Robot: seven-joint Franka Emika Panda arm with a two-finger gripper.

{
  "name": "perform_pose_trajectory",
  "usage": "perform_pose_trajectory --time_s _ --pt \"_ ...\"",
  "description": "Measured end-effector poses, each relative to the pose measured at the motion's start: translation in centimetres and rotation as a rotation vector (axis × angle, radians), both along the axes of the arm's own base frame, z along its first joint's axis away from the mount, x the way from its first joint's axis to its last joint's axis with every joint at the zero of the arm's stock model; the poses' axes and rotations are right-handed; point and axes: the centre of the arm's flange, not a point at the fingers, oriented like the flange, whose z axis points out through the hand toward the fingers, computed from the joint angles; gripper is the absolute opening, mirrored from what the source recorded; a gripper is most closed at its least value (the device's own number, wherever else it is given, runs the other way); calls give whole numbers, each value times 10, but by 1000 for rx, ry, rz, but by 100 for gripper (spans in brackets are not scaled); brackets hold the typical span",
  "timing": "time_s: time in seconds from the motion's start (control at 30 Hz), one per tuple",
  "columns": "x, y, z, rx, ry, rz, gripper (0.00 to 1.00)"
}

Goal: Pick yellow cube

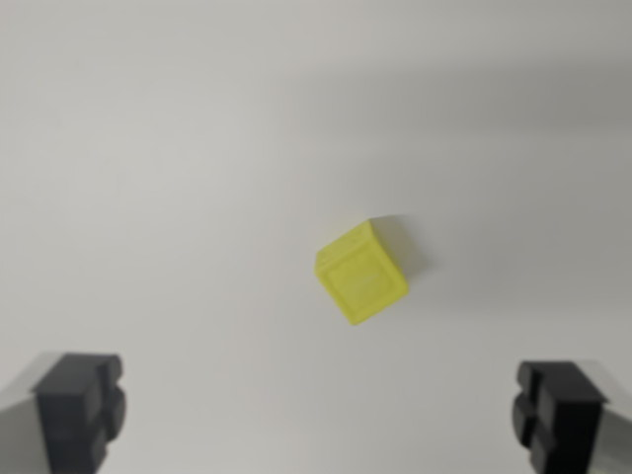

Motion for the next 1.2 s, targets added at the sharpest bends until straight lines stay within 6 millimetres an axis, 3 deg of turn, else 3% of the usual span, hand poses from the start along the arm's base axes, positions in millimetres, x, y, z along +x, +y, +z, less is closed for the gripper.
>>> perform_pose_trajectory --time_s 1.2 --pt "-14 -4 -60 -3 5 122 100"
